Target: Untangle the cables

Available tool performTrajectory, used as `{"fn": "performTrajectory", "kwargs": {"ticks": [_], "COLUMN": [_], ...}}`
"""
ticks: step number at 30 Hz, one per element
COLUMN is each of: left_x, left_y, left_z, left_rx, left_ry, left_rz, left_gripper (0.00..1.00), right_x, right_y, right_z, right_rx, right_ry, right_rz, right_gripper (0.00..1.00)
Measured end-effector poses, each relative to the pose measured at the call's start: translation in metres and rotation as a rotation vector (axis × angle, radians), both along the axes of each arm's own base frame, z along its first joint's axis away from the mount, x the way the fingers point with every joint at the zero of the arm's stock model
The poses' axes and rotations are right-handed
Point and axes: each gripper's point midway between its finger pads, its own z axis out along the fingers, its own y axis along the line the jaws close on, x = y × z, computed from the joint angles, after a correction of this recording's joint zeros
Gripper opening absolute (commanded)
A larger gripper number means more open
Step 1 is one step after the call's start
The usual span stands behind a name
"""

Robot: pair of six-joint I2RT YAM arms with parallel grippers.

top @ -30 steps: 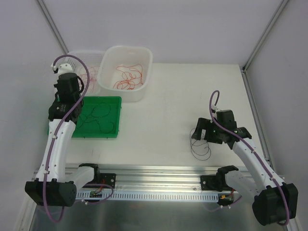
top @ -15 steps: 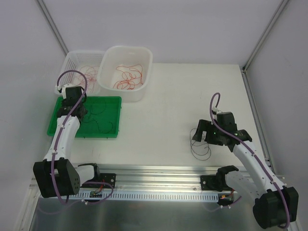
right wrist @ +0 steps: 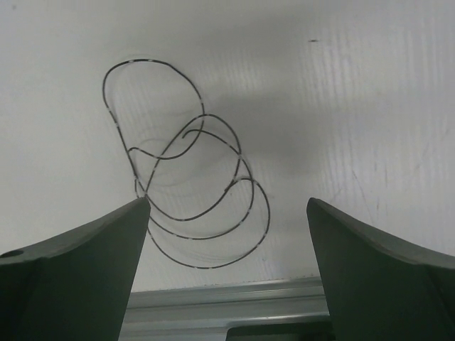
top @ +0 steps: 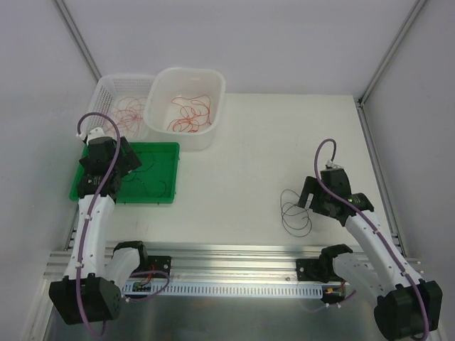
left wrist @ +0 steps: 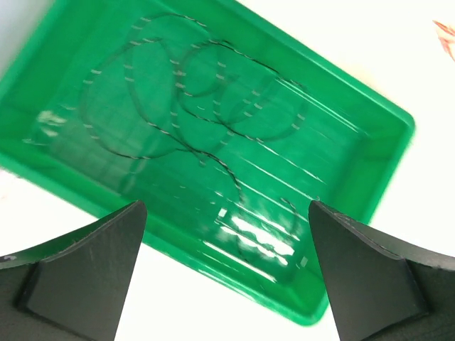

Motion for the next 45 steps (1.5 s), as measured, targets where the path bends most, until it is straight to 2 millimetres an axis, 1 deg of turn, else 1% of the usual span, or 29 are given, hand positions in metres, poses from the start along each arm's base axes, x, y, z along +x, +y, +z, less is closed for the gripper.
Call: {"fn": "performTrajectory", "kwargs": {"ticks": [3,6,7,8,9,12,18,20,21,23,24,26,27,28,29,30,32,33,36,39,41,45], "left_x": [-0.004,-0.009,-0.011,-0.014,-0.015,-0.015,-0.014,-0.015,-0.016,-0.017,-0.017,-0.018,-0.019,-0.02,-0.021,-0.022,-0.024,-0.026,-0.032,-0.042,-0.05,-0.067], "left_y": [-0.019,-0.04,-0.048,-0.057,-0.066,-0.087,-0.116,-0.122,-0.124,-0.131,-0.135,-0.142,-0.146,-0.149,-0.153,-0.156,-0.164,-0.169,-0.188,-0.213,-0.23,-0.263], "left_z": [-0.003,-0.017,-0.023,-0.027,-0.029,-0.023,-0.015,-0.014,-0.013,-0.013,-0.013,-0.012,-0.012,-0.012,-0.012,-0.012,-0.012,-0.012,-0.013,-0.014,-0.015,-0.014], "left_rx": [-0.055,-0.107,-0.126,-0.144,-0.16,-0.188,-0.232,-0.246,-0.25,-0.259,-0.265,-0.27,-0.274,-0.278,-0.281,-0.284,-0.289,-0.294,-0.327,-0.378,-0.413,-0.466], "left_ry": [-0.024,-0.01,-0.004,0.002,0.003,-0.024,-0.06,-0.063,-0.063,-0.066,-0.066,-0.067,-0.067,-0.067,-0.066,-0.065,-0.06,-0.057,-0.042,-0.026,-0.017,-0.008], "left_rz": [-0.093,-0.199,-0.238,-0.282,-0.324,-0.425,-0.565,-0.593,-0.603,-0.632,-0.647,-0.678,-0.693,-0.708,-0.721,-0.736,-0.766,-0.786,-0.846,-0.916,-0.963,-1.056], "left_gripper": [0.99,0.99,0.99,0.99,0.99,0.99,0.99,0.99,0.99,0.99,0.99,0.99,0.99,0.99,0.99,0.99,0.99,0.99,0.99,0.99,0.99,0.99], "right_x": [-0.001,-0.001,0.0,0.002,0.004,0.008,0.012,0.013,0.013,0.013,0.013,0.012,0.013,0.013,0.014,0.014,0.014,0.013,0.012,0.017,0.021,0.027], "right_y": [-0.011,-0.016,-0.015,-0.013,-0.011,0.0,0.02,0.026,0.03,0.037,0.04,0.042,0.042,0.042,0.042,0.043,0.048,0.053,0.072,0.089,0.1,0.125], "right_z": [-0.005,-0.014,-0.017,-0.02,-0.022,-0.033,-0.048,-0.052,-0.054,-0.058,-0.06,-0.064,-0.065,-0.065,-0.066,-0.066,-0.066,-0.065,-0.057,-0.037,-0.017,0.031], "right_rx": [-0.047,-0.077,-0.076,-0.07,-0.06,-0.02,0.02,0.025,0.027,0.028,0.026,0.001,-0.009,-0.02,-0.031,-0.039,-0.046,-0.043,-0.031,-0.003,0.025,0.101], "right_ry": [0.023,0.064,0.075,0.083,0.088,0.1,0.139,0.148,0.152,0.159,0.162,0.172,0.172,0.172,0.17,0.168,0.161,0.159,0.138,0.078,0.019,-0.112], "right_rz": [-0.057,-0.089,-0.091,-0.092,-0.09,-0.077,-0.03,-0.011,-0.001,0.022,0.035,0.054,0.057,0.062,0.065,0.073,0.098,0.116,0.188,0.247,0.287,0.375], "right_gripper": [0.97,0.97,0.99,0.99,0.95,0.91,0.76,0.7,0.65,0.6,0.52,0.42,0.3,0.25,0.18,0.08,0.01,0.01,0.01,0.01,0.01,0.01]}}
